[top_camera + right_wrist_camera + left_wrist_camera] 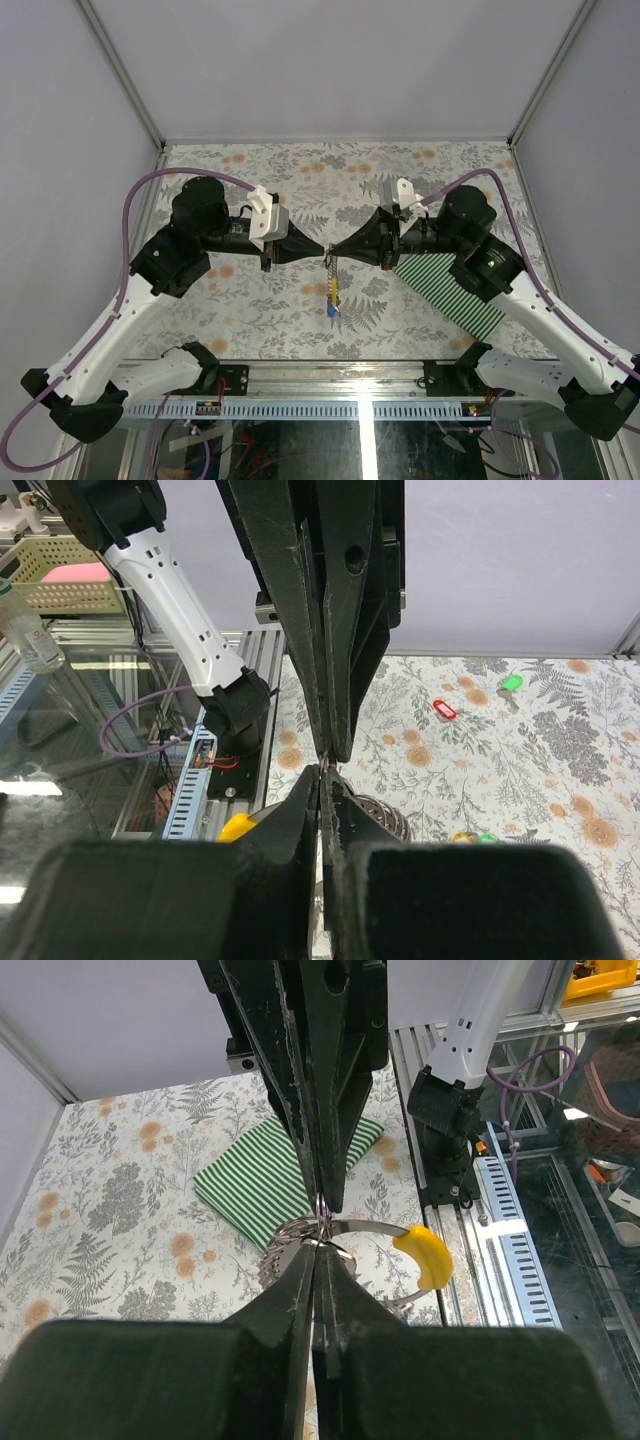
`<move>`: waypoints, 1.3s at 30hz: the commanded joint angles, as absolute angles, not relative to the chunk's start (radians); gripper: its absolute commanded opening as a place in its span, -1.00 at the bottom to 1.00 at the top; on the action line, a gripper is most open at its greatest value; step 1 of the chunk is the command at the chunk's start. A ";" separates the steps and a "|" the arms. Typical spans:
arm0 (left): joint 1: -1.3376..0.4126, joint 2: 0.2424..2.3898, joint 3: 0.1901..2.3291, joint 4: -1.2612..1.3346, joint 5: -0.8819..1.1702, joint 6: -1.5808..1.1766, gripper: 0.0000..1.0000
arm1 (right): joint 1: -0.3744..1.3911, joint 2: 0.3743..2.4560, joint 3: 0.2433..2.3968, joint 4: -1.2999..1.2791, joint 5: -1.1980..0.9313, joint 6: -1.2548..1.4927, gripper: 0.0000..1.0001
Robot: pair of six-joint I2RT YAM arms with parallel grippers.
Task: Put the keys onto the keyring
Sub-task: Insert the key onto the keyring.
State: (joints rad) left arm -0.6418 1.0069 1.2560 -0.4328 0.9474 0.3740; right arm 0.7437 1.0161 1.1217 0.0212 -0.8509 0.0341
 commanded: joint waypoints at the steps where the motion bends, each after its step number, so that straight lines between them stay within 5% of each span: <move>1: -0.649 1.000 1.245 -0.356 0.960 0.358 -1.00 | 0.748 0.970 1.123 0.142 -0.850 0.062 -1.00; 25: -0.649 0.943 1.102 -0.120 0.970 0.172 -0.98 | 0.747 0.887 0.978 0.505 -0.685 0.228 -1.00; 34: -0.649 0.854 1.006 0.111 0.929 0.061 -0.56 | 0.747 0.890 0.940 0.587 -0.728 0.242 -1.00; 39: -0.649 0.794 0.916 0.330 0.821 -0.076 -0.49 | 0.748 0.906 0.938 0.621 -0.769 0.263 -1.00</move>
